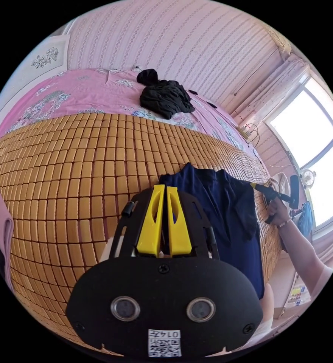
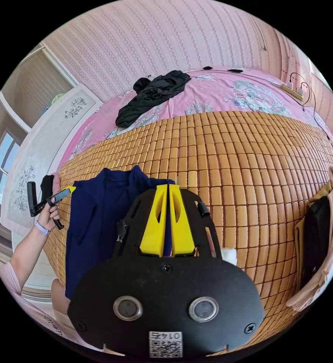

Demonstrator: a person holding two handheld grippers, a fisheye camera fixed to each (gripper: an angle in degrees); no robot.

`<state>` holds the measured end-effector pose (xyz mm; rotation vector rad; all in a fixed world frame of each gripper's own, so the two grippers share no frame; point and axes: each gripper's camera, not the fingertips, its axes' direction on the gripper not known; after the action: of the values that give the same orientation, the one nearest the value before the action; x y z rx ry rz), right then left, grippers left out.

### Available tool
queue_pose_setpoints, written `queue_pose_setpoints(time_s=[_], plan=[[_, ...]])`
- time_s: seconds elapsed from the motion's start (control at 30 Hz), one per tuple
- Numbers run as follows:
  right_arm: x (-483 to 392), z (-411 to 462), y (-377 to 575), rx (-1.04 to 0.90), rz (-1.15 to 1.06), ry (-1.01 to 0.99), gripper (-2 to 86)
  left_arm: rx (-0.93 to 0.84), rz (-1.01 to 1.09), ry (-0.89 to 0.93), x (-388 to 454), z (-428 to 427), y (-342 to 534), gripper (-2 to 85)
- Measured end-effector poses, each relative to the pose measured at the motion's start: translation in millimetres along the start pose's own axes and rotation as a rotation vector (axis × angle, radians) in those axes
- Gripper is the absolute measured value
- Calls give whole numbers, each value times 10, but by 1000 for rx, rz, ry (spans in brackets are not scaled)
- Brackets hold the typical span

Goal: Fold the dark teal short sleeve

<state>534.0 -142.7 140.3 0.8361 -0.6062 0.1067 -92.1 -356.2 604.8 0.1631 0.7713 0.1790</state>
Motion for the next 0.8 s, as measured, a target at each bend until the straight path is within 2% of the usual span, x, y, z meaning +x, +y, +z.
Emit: queue_pose_setpoints(time_s=[0.1,0.27,0.37,0.47,0.53,0.63,0.7,0.8], plan=[[-10,-196,-7,46,-3,-85,1,36,-10,26,-44,-204,45,-10],[-128,-624,201,64,-104,-198,1,83,110,76,67,-717,302,-10],[-183,-993,534,65,-188,-273,2,88,226,141,132,-1185,652,-10],[-177,-1352,1044,16,-270,-371,2,71,484,229,251,-1672,1253,-10],[-136,-1473,1444,-64,-300,-418,2,-42,620,223,271,-1901,1927,-10],[67,-1326,2177,-273,-177,-429,3,-189,519,208,73,-1945,2806,-9],[281,-1067,2700,-420,5,-377,4,-276,406,204,-82,-1916,3233,-7],[369,-954,3047,-410,131,-322,8,-303,215,211,-293,-1956,3692,-5]])
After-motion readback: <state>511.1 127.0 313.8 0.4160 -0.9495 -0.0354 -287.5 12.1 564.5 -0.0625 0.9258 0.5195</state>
